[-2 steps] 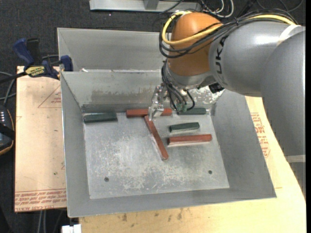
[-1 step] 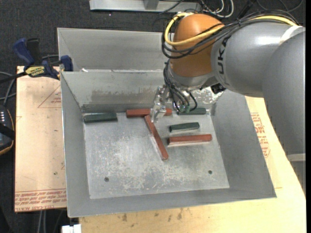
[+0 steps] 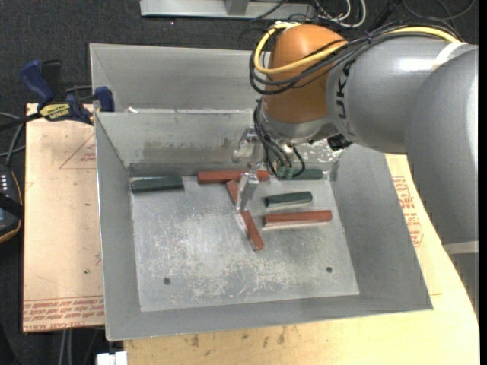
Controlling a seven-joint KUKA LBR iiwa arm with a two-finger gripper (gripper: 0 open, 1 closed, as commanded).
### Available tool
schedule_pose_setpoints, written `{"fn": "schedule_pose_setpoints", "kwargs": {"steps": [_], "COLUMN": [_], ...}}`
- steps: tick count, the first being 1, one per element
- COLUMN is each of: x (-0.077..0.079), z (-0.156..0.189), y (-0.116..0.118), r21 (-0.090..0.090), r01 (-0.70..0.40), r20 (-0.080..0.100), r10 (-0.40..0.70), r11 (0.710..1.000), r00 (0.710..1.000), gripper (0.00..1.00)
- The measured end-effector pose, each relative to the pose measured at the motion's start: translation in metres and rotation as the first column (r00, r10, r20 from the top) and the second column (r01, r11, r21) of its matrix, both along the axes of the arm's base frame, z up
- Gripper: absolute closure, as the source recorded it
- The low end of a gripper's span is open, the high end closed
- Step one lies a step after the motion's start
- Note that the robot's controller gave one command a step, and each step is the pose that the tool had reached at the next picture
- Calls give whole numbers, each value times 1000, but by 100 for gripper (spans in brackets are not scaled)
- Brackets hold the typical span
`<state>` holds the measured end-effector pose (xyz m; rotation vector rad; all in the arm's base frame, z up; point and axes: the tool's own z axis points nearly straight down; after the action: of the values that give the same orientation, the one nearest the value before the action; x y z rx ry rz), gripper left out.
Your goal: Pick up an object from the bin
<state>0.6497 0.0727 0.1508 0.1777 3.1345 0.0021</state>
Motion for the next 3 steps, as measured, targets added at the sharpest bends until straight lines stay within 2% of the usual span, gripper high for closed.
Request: {"fn": "schedule_pose_setpoints", "kwargs": {"steps": [1, 2, 3], "x": [0, 12, 12], "z": [0, -73, -73], "y": [0, -49, -49], "r21": [0, -2, -2], "r01": [0, -210, -209], "r20": [0, 15, 15], "r10": [0, 210, 209], "r11": [1000, 978, 978], "r00": [1000, 978, 978], "gripper": [0, 100, 100]}}
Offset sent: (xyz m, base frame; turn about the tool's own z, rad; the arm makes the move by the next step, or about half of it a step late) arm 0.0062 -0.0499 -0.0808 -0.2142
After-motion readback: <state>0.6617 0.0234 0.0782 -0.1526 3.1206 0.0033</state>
